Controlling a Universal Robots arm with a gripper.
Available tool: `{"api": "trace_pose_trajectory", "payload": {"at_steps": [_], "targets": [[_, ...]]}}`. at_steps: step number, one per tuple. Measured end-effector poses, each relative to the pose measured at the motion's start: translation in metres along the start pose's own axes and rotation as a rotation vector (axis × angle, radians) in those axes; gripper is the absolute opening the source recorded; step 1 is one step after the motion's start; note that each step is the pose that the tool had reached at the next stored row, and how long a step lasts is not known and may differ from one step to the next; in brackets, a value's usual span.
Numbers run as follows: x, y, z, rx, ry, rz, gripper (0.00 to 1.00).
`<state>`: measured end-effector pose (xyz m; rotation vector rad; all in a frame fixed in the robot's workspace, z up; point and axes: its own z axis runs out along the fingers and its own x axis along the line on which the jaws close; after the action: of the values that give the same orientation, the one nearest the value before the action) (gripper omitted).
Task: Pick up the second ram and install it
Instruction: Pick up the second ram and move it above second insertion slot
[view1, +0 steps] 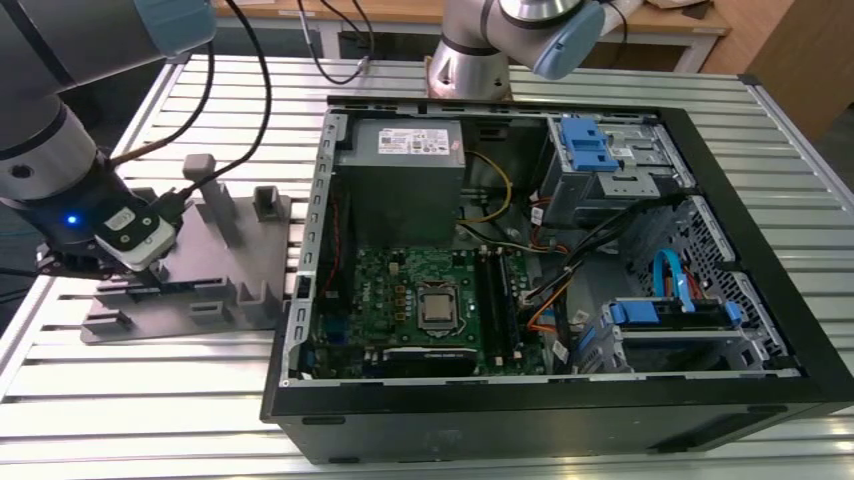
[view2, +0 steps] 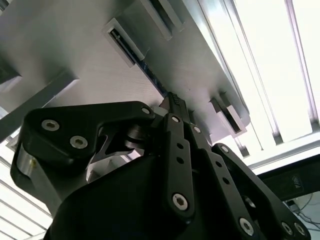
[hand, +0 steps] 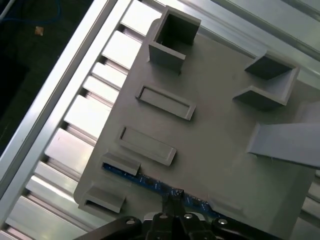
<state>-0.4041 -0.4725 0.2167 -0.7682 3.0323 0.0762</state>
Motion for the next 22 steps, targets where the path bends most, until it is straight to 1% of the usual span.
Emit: {"api": "trace_pose_trajectory", "payload": {"at_steps": [5, 13, 22], "targets": [[0.0, 0.0, 0.0, -0.0013, 0.0023, -0.053, 0.07], [0.0, 0.0, 0.0, -0.0042, 0.0076, -0.173, 0.07], [0.0, 0.0, 0.0, -0.0066, 0.0121, -0.273, 0.07]]}}
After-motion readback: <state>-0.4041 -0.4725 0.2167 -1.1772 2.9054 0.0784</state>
